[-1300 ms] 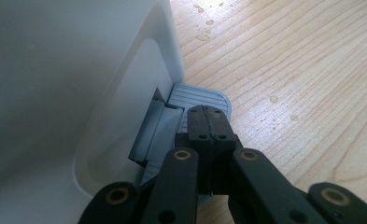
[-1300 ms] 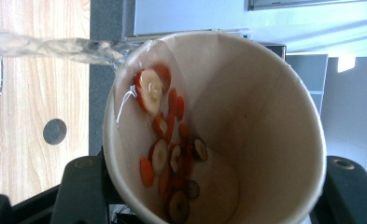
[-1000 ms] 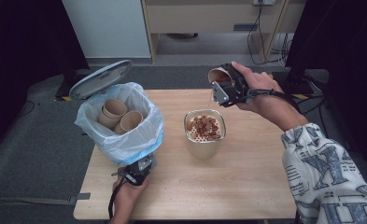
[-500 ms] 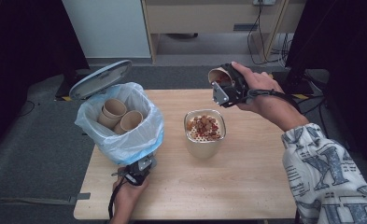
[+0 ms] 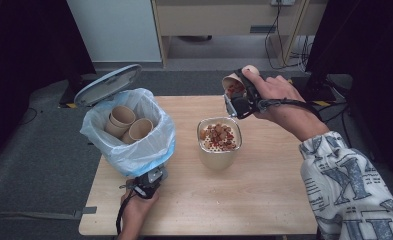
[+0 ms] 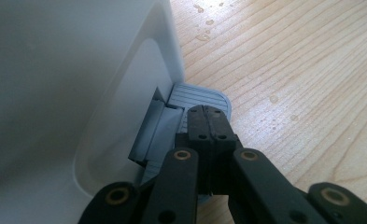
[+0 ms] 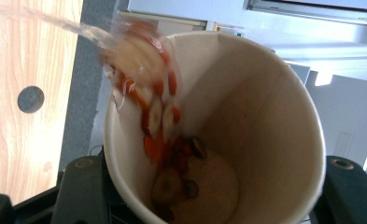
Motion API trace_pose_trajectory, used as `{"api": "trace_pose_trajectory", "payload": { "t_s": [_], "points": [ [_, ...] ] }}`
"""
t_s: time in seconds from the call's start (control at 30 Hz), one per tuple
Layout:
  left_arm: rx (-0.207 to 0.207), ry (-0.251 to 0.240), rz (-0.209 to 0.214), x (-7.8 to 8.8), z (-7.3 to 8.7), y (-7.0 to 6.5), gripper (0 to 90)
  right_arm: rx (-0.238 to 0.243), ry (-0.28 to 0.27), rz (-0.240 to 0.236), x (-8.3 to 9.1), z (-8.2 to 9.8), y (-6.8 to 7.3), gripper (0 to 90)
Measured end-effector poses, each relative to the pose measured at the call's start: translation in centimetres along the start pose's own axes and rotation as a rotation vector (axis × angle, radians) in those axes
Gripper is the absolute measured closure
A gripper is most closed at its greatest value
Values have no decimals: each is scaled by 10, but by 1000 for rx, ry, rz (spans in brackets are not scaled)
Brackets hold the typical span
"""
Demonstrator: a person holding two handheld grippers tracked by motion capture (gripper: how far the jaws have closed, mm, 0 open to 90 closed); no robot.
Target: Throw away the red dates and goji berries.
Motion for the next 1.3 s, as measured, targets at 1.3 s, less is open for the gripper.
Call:
{"api": "trace_pose_trajectory", "payload": {
  "t_s": [1.3],
  "points": [
    [-7, 7, -4, 0, 0, 0, 895, 215, 49, 52, 0, -9, 9, 381]
  ]
}}
Point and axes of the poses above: each handheld gripper's, and its own axes: x roughly backward along the jaws, z roughly out of its underside, y roughly to its left, the point moved 3 cm from there along -x, roughly forward along the jaws, and after that the axes turned 4 degrees about x, right-handed, at the moved point
